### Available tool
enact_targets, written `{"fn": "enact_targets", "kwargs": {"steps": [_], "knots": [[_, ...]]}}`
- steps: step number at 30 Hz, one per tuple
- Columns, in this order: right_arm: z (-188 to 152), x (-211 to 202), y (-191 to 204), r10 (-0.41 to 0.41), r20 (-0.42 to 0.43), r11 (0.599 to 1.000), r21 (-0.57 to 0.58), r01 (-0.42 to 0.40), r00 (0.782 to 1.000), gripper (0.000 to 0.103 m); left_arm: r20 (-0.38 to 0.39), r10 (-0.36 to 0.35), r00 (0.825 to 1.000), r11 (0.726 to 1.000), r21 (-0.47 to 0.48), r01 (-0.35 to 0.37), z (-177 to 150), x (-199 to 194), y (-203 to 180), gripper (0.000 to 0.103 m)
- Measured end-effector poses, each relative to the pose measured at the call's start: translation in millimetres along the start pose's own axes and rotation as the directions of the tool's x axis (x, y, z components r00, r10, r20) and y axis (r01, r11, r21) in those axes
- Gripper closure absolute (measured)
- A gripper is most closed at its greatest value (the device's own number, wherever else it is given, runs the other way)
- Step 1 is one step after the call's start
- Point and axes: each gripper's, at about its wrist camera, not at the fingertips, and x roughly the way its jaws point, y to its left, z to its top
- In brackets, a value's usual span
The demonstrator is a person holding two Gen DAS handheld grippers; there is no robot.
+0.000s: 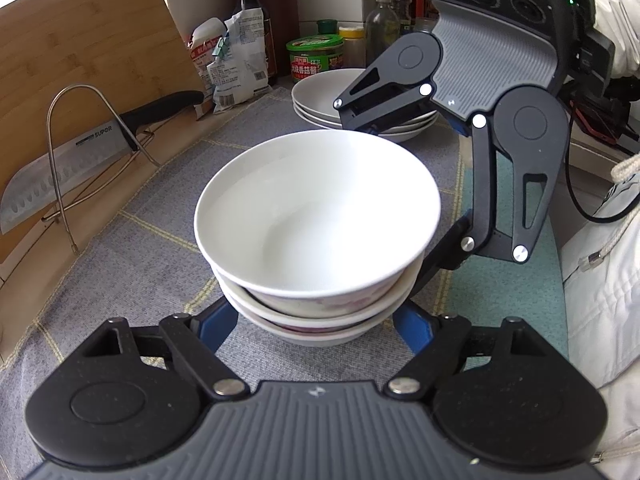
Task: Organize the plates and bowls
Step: 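Lift the bowl stack with both tools and carry it over the plate stack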
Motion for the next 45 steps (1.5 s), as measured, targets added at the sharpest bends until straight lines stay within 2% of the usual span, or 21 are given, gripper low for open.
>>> {"fn": "enact_targets", "kwargs": {"steps": [35,38,39,45], "knots": [[3.9,4.5,-1.7,0.007,-0.025,1.000,0.013,-0.006,1.000,0.018,-0.002,-0.082,0.997,0.996,0.030,0.082,0.0,4.6,12.8,0.016],[3.9,4.7,-1.2,0.004,-0.025,1.000,0.012,-0.003,1.000,0.016,-0.003,-0.085,0.996,0.996,0.035,0.085,0.3,4.8,12.9,0.016],[4.3,5.3,-0.6,-0.009,-0.025,1.000,0.005,0.009,1.000,0.012,-0.003,-0.086,0.996,0.996,0.034,0.086,0.4,4.6,13.1,0.016],[5.6,4.4,2.3,-0.024,-0.024,0.999,-0.026,0.023,0.999,0.012,0.002,-0.083,0.997,0.996,0.033,0.083,0.2,3.9,11.8,0.016]]}}
